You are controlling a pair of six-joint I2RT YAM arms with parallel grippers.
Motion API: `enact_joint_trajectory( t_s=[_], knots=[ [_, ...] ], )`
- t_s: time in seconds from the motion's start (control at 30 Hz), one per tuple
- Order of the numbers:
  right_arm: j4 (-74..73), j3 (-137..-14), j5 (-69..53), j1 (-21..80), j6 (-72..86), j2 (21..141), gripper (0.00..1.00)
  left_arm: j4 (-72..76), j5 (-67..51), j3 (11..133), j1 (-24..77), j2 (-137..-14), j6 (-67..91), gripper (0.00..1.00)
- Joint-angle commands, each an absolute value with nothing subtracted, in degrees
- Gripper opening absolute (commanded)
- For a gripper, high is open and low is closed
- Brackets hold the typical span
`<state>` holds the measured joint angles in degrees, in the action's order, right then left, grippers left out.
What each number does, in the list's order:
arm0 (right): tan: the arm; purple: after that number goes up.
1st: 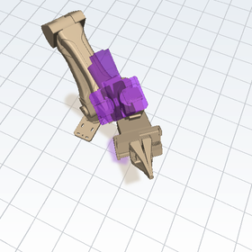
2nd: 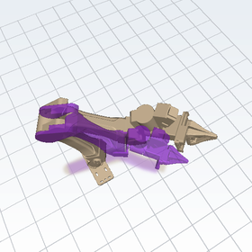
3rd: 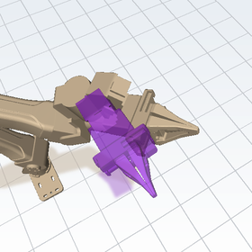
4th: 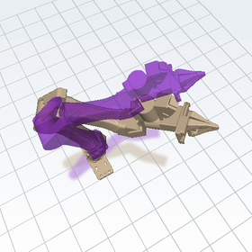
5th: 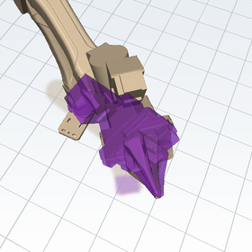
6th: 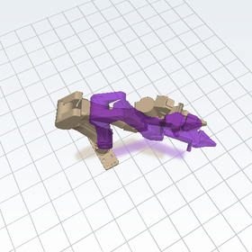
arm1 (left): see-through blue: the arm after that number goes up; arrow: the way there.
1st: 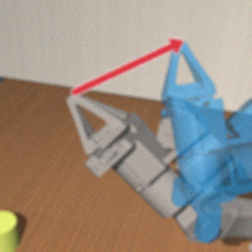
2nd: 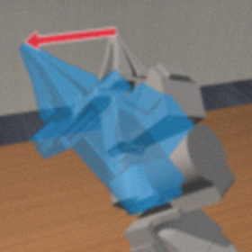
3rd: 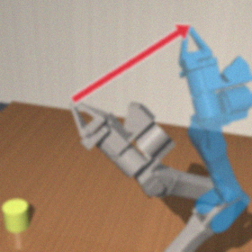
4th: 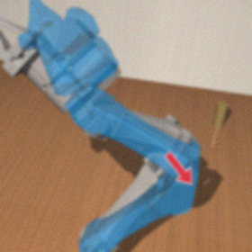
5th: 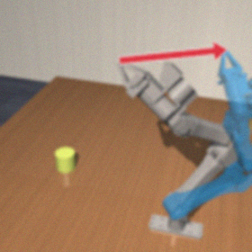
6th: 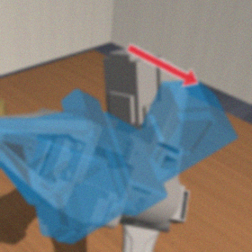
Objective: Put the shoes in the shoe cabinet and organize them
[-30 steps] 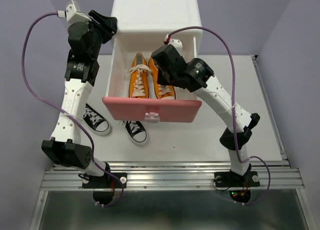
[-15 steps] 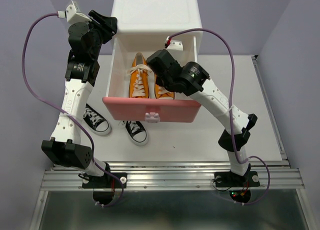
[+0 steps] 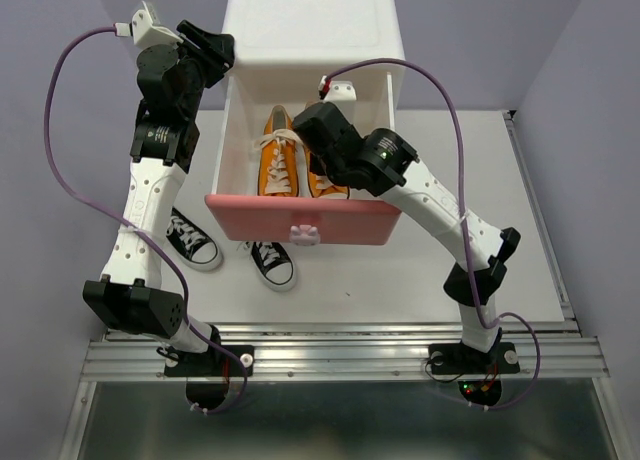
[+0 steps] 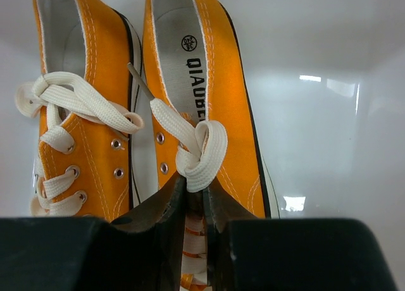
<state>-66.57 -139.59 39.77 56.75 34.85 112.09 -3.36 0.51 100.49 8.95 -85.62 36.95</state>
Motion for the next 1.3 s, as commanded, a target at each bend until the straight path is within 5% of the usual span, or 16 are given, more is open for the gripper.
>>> enact_joint_trajectory(
  t_s=[0.0, 0.07, 0.17, 0.27, 0.37, 0.6, 0.97, 1.1, 1.27],
  knots=[
    [-63.6, -138.0, 39.6, 57.6, 32.7, 108.8, 0.01, -22.4, -0.6, 96.5, 10.0, -89.8, 33.6, 0.56],
    [-63.6, -137.6, 38.9, 57.6, 33.7, 108.4, 0.01, -22.6, -0.6, 96.8, 9.9, -89.9, 33.4, 0.57],
    [-64.0, -137.5, 37.5, 57.6, 35.7, 108.5, 0.24, -22.8, -0.6, 96.8, 9.9, -89.7, 33.5, 0.56],
    [-62.9, -138.0, 37.6, 57.6, 36.4, 108.2, 0.32, -22.9, -0.6, 96.7, 10.0, -89.6, 33.3, 0.56],
    [-60.3, -137.7, 37.5, 57.6, 35.3, 107.5, 0.61, -23.0, -0.6, 96.6, 10.0, -89.0, 33.1, 0.57],
    [-50.3, -135.5, 38.0, 57.6, 33.0, 103.7, 0.99, -22.9, -0.6, 96.4, 10.0, -88.9, 33.0, 0.56],
    [-24.8, -123.2, 23.3, 57.6, 17.7, 93.1, 1.0, -23.2, -0.6, 97.6, 10.0, -89.6, 32.2, 0.57],
    [-13.1, -118.0, 7.7, 57.6, 12.2, 88.8, 1.0, -23.1, -1.1, 97.8, 10.0, -89.9, 32.1, 0.56],
    [-18.8, -124.9, -16.2, 57.6, 11.1, 90.8, 1.0, -23.1, -1.3, 98.8, 10.0, -90.3, 31.8, 0.57]
  ],
)
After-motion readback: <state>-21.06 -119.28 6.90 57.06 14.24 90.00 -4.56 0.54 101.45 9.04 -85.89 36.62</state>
